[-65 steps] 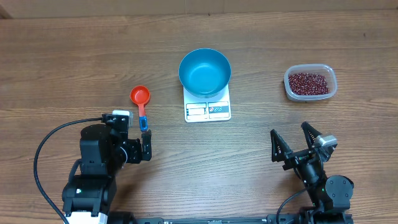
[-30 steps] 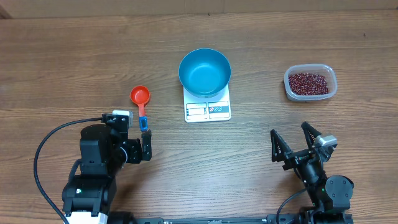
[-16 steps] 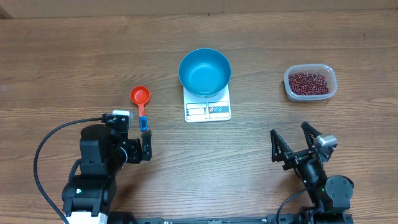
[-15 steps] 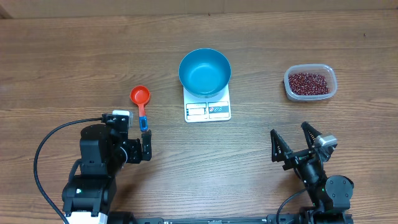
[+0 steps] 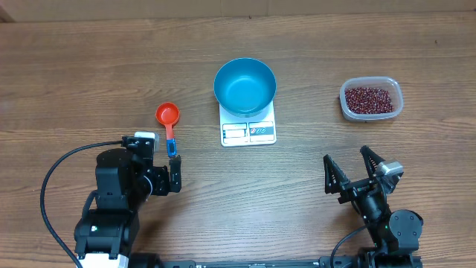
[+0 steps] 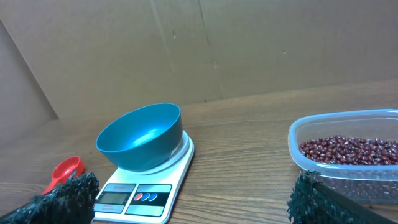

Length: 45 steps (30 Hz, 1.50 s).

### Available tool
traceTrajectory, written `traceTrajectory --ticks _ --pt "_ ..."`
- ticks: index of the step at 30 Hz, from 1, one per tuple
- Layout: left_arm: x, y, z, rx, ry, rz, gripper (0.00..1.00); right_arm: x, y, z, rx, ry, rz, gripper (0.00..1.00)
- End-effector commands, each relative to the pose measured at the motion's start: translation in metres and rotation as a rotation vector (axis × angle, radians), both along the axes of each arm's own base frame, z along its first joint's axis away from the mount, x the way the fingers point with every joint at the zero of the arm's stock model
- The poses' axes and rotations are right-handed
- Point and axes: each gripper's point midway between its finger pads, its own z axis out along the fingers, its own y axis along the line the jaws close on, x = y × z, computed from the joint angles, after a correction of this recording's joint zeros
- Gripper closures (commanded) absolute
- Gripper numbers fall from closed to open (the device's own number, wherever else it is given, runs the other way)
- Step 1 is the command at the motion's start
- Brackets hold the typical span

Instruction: Scoop item into bowl and weigh 150g on scale

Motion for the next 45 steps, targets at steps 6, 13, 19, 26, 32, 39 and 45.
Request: traceTrajectory --ticks 6,13,19,26,32,39,45 --pt "0.004 -0.001 0.012 0.001 -0.029 -0.015 0.00 0.001 -0.001 -0.002 0.006 0.006 -0.005 0.00" --pt "0.004 -0.001 0.012 0.000 -0.028 -0.015 0.01 0.001 -0.001 -0.002 0.006 0.006 -0.005 0.00" --pt "0.003 -0.001 0.011 0.001 -0.025 -0.015 0.00 0.001 -0.001 -0.002 0.006 0.006 -0.005 0.00" --pt "0.003 -0.001 0.011 0.001 -0.023 -0.015 0.00 0.001 -0.001 -0.002 0.006 0.006 -0.005 0.00" --pt "0.002 -0.001 0.010 0.001 -0.019 -0.015 0.00 0.001 -0.001 -0.002 0.006 0.006 -0.005 0.00" --pt "0.003 0.000 0.011 0.007 -0.024 -0.015 0.01 0.001 -0.001 -0.002 0.006 0.006 -0.005 0.00" --pt "0.008 0.001 0.001 0.022 0.012 -0.022 0.00 0.001 -0.001 -0.002 0.006 0.006 -0.005 0.00"
